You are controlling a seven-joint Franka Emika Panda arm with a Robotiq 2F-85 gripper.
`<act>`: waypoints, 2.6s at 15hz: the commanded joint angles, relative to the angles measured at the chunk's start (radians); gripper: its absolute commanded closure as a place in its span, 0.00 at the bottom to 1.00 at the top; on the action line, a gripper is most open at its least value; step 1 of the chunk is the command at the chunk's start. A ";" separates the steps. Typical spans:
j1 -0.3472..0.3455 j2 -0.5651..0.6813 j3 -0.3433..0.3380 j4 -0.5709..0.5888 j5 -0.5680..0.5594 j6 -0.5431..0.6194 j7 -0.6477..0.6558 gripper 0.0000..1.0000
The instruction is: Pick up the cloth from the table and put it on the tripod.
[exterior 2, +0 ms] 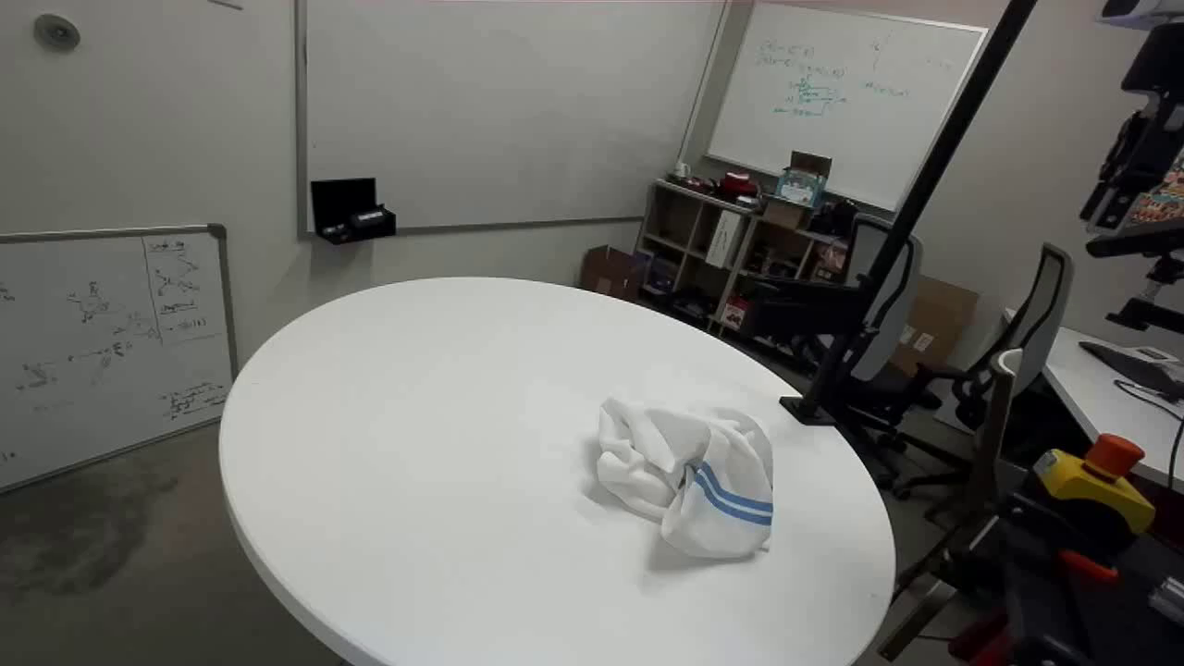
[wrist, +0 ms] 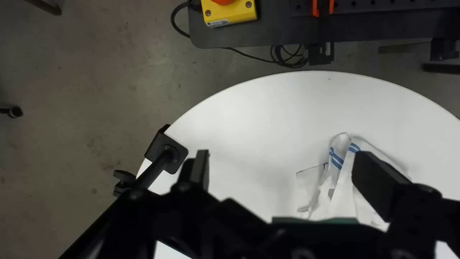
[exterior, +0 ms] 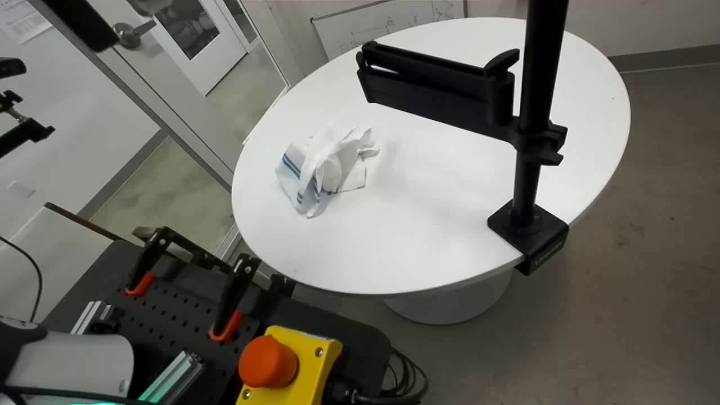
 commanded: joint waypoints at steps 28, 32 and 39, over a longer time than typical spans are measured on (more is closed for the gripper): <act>0.188 0.811 0.267 0.170 -0.261 0.624 0.540 0.00; 0.253 0.953 0.232 0.287 -0.296 0.614 0.652 0.00; 0.357 1.157 0.181 0.440 -0.183 0.611 0.664 0.00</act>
